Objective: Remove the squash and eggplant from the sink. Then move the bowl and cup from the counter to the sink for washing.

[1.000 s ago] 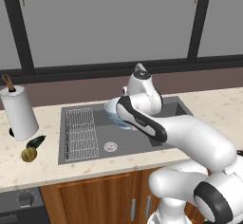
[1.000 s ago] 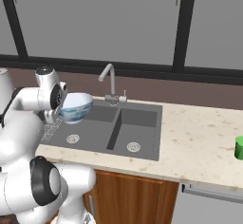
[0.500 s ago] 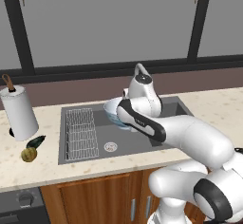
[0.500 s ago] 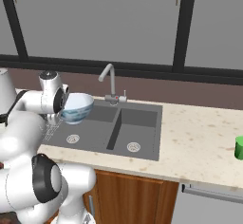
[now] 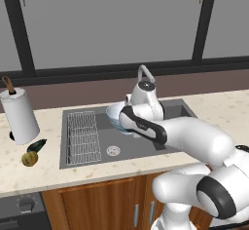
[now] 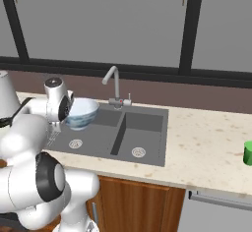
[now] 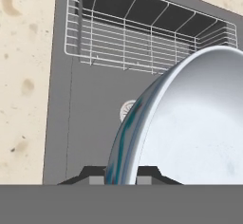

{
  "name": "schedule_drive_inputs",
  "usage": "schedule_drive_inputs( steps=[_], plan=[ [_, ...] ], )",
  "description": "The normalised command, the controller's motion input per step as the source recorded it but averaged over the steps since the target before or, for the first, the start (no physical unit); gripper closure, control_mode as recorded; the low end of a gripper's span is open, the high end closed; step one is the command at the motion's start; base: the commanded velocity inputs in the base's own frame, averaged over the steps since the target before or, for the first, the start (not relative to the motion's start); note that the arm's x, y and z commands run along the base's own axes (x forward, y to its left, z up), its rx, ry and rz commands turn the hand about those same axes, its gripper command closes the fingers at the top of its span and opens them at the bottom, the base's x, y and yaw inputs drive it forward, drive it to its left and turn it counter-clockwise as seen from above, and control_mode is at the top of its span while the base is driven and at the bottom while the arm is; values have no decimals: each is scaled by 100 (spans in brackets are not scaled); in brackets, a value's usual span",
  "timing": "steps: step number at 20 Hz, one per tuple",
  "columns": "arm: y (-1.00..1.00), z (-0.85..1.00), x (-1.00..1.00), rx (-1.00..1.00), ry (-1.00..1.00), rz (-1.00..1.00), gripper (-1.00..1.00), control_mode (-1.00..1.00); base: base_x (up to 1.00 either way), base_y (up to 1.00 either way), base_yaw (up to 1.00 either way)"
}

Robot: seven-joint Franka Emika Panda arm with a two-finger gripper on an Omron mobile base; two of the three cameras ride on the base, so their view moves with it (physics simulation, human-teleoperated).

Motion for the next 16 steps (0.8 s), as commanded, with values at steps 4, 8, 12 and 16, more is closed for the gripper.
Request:
schedule_drive_inputs(
  steps=[4, 8, 12, 16],
  plan=[
    [0, -13, 18, 0, 0, 0, 100, -100, 0, 0, 0],
    [0, -12, 15, 0, 0, 0, 100, -100, 0, 0, 0],
    [0, -15, 15, 1, 2, 0, 100, -100, 0, 0, 0],
    [0, -17, 15, 4, 6, 3, 100, -100, 0, 0, 0]
  ],
)
